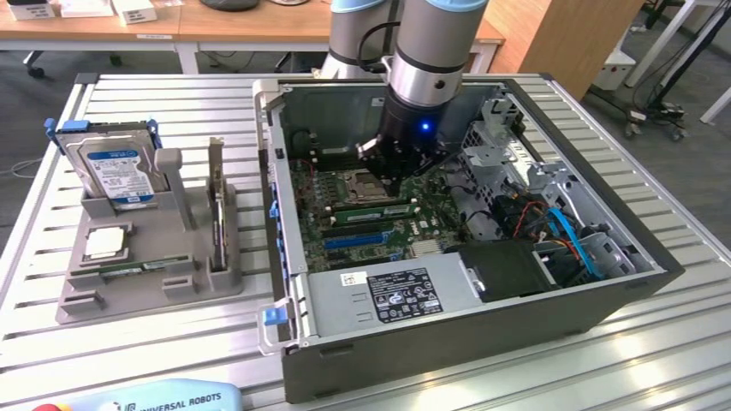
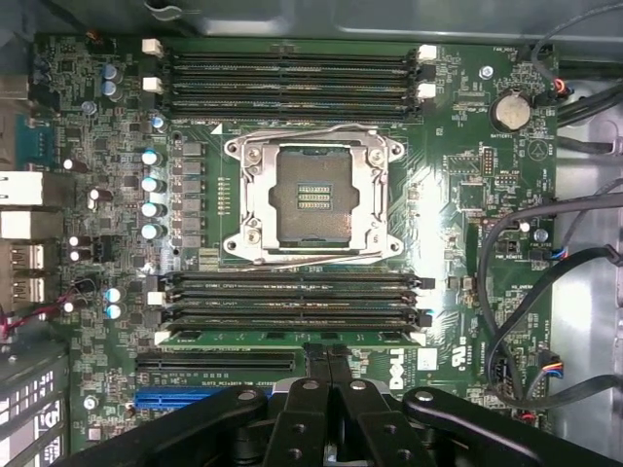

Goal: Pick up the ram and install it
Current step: 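Press down the ram until it locks into place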

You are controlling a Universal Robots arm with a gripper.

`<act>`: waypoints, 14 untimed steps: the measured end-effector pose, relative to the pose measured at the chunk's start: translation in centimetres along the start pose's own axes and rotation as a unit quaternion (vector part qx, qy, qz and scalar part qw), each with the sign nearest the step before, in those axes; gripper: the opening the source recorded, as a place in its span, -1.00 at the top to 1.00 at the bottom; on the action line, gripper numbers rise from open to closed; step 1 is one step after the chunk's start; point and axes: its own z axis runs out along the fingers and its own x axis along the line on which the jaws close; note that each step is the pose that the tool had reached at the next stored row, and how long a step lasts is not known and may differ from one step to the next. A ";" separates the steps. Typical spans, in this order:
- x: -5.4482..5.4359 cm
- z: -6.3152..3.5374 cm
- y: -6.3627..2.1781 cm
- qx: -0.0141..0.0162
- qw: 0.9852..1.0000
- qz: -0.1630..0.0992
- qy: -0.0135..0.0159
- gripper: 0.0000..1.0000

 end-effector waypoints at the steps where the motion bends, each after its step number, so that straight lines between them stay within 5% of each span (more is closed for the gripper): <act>1: 0.1 0.00 0.00 0.000 1.000 0.000 0.000 0.80; 14: 0.6 0.00 -0.01 0.000 1.000 0.003 0.000 0.80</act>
